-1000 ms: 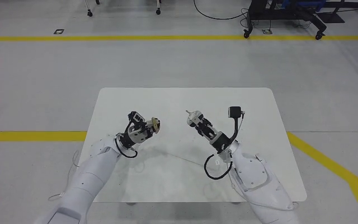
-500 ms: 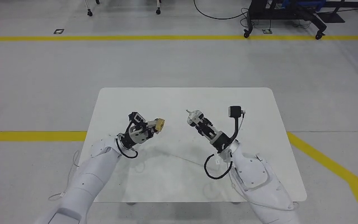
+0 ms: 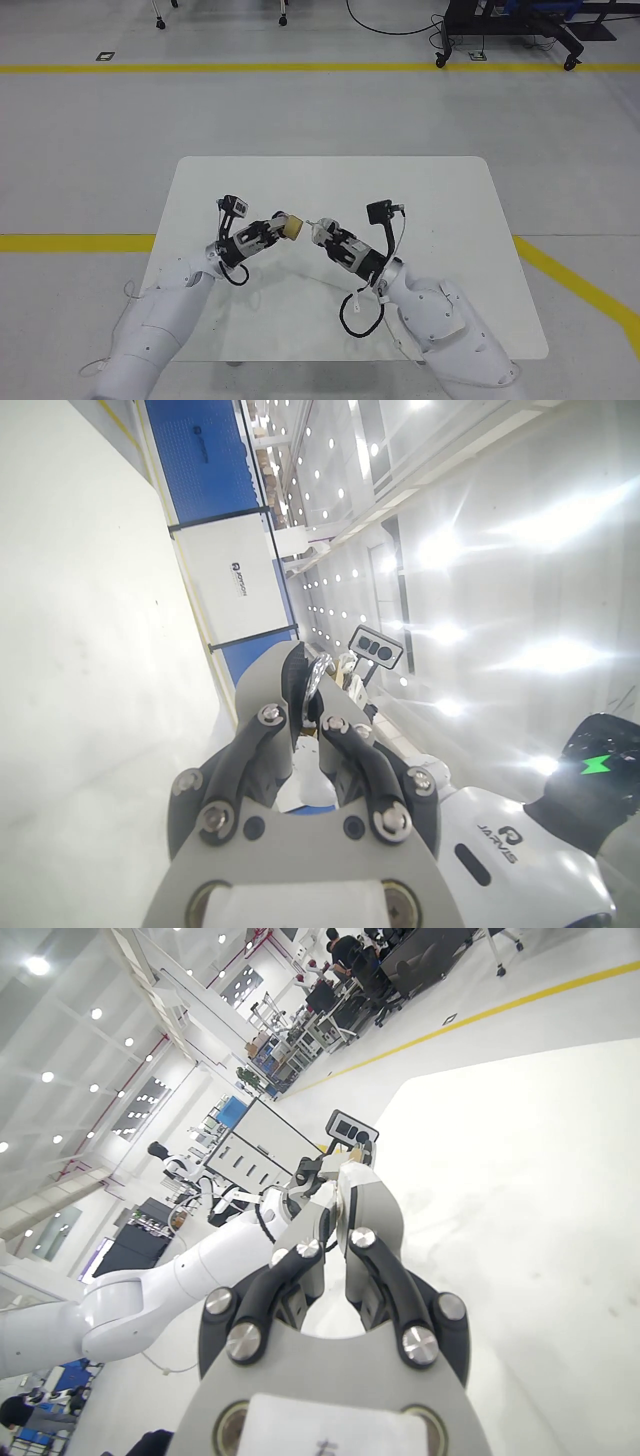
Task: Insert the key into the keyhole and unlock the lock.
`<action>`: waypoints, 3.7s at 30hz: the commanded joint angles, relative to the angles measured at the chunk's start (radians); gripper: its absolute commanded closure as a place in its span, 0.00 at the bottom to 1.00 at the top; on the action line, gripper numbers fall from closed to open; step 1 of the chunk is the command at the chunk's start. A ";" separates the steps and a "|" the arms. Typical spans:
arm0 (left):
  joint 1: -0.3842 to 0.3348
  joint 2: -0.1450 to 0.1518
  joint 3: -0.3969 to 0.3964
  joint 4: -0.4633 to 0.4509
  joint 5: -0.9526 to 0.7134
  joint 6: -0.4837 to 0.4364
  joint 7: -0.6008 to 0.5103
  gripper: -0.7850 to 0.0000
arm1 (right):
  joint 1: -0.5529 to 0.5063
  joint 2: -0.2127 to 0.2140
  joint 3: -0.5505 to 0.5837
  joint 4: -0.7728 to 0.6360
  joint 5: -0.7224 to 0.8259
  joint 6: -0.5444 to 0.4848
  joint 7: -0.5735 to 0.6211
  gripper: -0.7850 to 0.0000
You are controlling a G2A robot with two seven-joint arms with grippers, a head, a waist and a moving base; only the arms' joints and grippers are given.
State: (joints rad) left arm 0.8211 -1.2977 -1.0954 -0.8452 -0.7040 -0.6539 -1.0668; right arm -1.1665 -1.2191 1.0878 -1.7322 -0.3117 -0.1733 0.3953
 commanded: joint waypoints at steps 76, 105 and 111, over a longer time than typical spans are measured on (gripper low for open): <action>0.064 -0.002 -0.047 -0.106 0.136 0.162 0.136 1.00 | 0.024 -0.046 -0.043 0.080 0.093 0.097 0.031 1.00; 0.075 -0.004 -0.051 -0.122 0.163 0.162 0.157 1.00 | 0.027 -0.064 -0.064 0.102 0.085 0.124 0.006 0.71; 0.077 -0.005 -0.054 -0.121 0.159 0.164 0.160 1.00 | 0.022 -0.065 -0.052 0.102 0.088 0.117 0.003 0.67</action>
State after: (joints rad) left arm 0.8977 -1.3023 -1.1494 -0.9666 -0.5438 -0.4913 -0.9078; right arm -1.1429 -1.2842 1.0334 -1.6296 -0.2237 -0.0551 0.3972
